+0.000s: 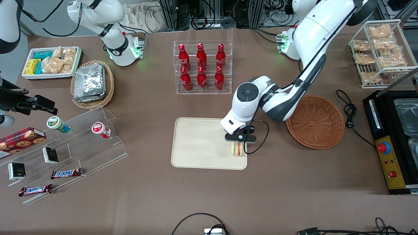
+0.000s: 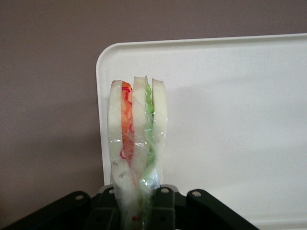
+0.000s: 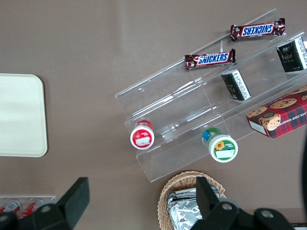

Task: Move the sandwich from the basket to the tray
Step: 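Lower the held sandwich onto the beige tray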

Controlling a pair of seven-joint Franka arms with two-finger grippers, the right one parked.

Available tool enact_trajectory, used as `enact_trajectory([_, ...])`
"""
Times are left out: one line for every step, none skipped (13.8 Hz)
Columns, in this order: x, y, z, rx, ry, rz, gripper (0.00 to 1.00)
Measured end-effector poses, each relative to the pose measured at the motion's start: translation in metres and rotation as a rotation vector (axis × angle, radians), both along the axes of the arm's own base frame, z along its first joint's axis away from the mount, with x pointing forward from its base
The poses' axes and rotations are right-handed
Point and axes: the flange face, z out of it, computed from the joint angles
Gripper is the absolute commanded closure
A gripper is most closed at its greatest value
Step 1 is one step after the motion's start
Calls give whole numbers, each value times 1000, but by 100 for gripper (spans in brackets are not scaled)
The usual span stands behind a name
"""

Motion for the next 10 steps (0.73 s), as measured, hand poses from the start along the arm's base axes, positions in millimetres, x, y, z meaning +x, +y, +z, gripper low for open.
enact_trajectory([0, -2, -5, -2, 6, -1, 82])
enact_trajectory([1, -3, -8, -2, 9, -4, 82])
enact_trajectory([1, -4, -12, 3, 6, -9, 82])
enact_trajectory([2, -4, -15, 8, 5, -13, 82])
enact_trajectory([2, -5, -18, 8, 5, -13, 82])
enact_trajectory([2, -7, -20, 5, 5, -16, 82])
enact_trajectory([1, -8, -23, 2, 1, -21, 81])
enact_trajectory([1, -10, -25, 2, -4, -27, 80])
enact_trajectory([0, -11, -29, 3, -5, -29, 80])
enact_trajectory([-1, -12, -32, 4, -8, -35, 80])
